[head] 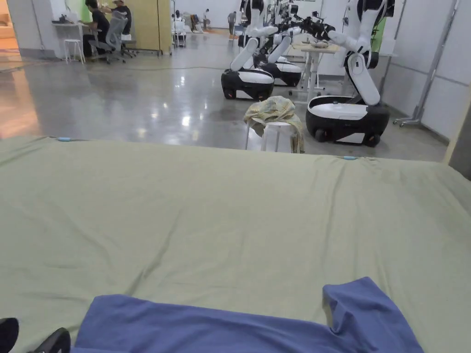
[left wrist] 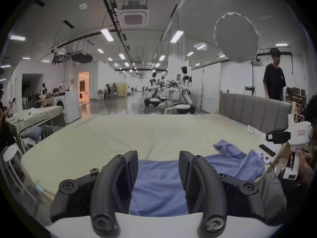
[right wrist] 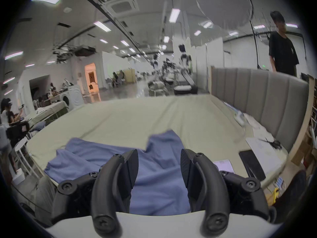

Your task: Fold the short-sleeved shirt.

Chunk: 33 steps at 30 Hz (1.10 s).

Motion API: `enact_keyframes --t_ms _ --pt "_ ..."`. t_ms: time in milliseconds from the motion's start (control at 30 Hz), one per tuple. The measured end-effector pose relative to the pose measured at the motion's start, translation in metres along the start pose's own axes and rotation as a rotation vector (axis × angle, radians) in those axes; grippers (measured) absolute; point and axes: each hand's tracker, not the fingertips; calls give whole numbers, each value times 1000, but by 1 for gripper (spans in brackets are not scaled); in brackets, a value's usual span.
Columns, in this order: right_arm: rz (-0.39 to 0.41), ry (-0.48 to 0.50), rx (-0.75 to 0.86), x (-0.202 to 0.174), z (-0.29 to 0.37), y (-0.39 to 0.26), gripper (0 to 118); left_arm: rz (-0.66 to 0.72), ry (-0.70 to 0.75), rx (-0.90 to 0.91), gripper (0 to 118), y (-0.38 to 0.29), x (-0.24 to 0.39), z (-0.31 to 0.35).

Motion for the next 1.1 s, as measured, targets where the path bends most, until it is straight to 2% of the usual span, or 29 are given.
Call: enact_keyframes --t_ms 33,67,100,133,167,233,300,600,667,700,733,767,800,967,1100 --pt "5 23 16 -6 -1 5 55 -10 -7 10 48 -1 0 -1" --pt "5 23 23 -11 -2 8 45 -14 -8 19 45 1 4 -2" --pt "9 27 25 -17 -5 13 33 -17 -15 16 37 3 8 -4" --pt "12 38 33 -23 -6 18 21 -33 -19 11 18 4 13 -5" --pt "9 48 43 -27 -7 19 6 -50 -10 17 11 4 18 -5" --pt "1 48 52 -34 -8 22 4 -101 25 64 10 3 25 1" --pt "7 57 34 -36 -11 24 0 -76 -2 61 3 6 26 2" --pt "21 85 2 -36 -19 17 0 29 -50 -24 3 14 -7 -25" --pt "9 97 -10 -31 -22 15 0 11 -47 -96 3 17 -21 -46" --pt "0 107 -19 -28 -24 13 0 14 -78 -149 8 19 -27 -63" --pt "-9 110 -26 -27 -25 12 0 9 -68 -200 24 20 -34 -80" --pt "-20 112 -30 -25 -27 11 0 30 -92 -274 46 20 -44 -102" --pt "-32 117 -35 -20 -29 7 0 64 -105 -316 50 16 -54 -123" --pt "-71 122 -75 -2 -36 -3 0 212 -71 -570 50 -18 -103 -239" --pt "-105 102 -110 11 -40 -10 0 230 -24 -751 50 -58 -123 -302"
